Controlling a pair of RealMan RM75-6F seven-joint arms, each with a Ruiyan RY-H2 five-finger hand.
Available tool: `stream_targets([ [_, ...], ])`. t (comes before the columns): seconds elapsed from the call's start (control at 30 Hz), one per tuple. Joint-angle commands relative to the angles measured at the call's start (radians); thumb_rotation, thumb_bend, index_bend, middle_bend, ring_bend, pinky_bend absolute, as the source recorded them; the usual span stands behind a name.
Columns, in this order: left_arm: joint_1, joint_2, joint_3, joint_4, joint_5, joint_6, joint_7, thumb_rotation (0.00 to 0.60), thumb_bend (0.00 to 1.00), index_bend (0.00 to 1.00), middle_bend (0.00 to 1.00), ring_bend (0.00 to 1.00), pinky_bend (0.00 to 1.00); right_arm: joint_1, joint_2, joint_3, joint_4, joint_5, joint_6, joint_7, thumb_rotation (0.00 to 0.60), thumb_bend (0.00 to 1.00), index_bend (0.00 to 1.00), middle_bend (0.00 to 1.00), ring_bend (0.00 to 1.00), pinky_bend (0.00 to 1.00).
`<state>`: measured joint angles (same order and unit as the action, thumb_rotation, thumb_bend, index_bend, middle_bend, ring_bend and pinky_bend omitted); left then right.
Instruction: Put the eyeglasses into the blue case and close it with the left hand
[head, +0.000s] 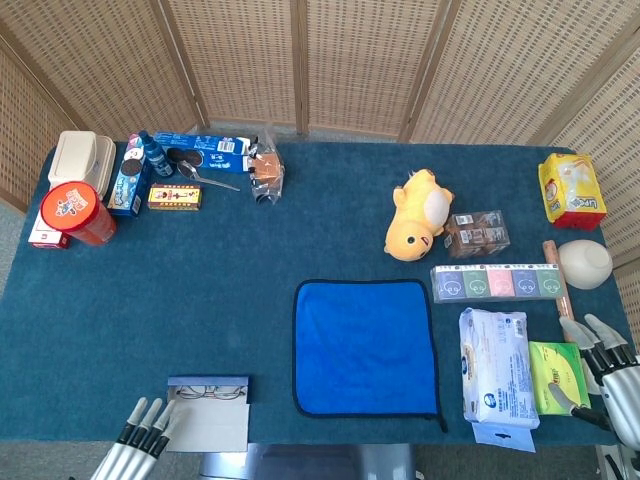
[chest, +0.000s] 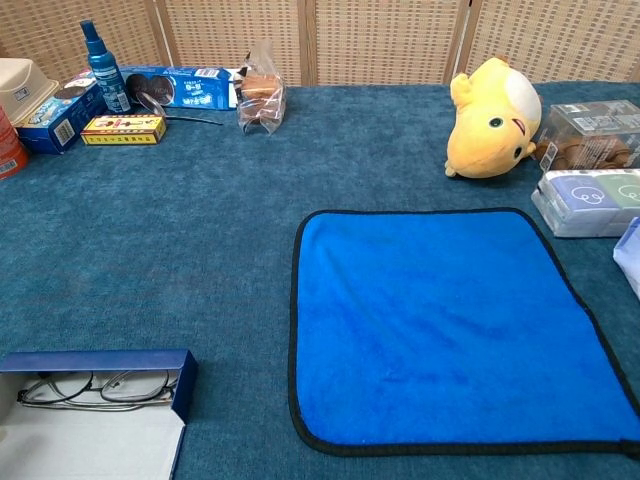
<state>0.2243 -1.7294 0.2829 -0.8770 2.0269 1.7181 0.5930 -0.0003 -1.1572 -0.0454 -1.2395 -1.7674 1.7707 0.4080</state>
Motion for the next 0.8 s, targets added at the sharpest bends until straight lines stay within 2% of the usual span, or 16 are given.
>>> stream_targets([
  [0.03,-0.008,-0.004,0.003,-0.001,0.006,-0.011,0.01,0.487,0.37,0.0,0.0,0.0,0.0,-0.002,0.001,-0.001,0.001,0.0,0.002,0.002,0.565,0.28,0.01,0.16,0.07,0.16],
  [0.53,-0.039,-0.02,0.0,0.002,0.024,-0.004,0.011,0.506,0.33,0.0,0.0,0.0,0.0,-0.018,-0.002,-0.005,0.023,0.012,0.017,0.026,0.565,0.28,0.01,0.16,0.07,0.16],
  [0.8,-0.058,-0.005,-0.014,-0.059,0.022,0.02,-0.013,0.525,0.32,0.0,0.0,0.0,0.0,-0.027,-0.006,-0.007,0.033,0.018,0.02,0.031,0.566,0.28,0.01,0.16,0.07,0.16],
])
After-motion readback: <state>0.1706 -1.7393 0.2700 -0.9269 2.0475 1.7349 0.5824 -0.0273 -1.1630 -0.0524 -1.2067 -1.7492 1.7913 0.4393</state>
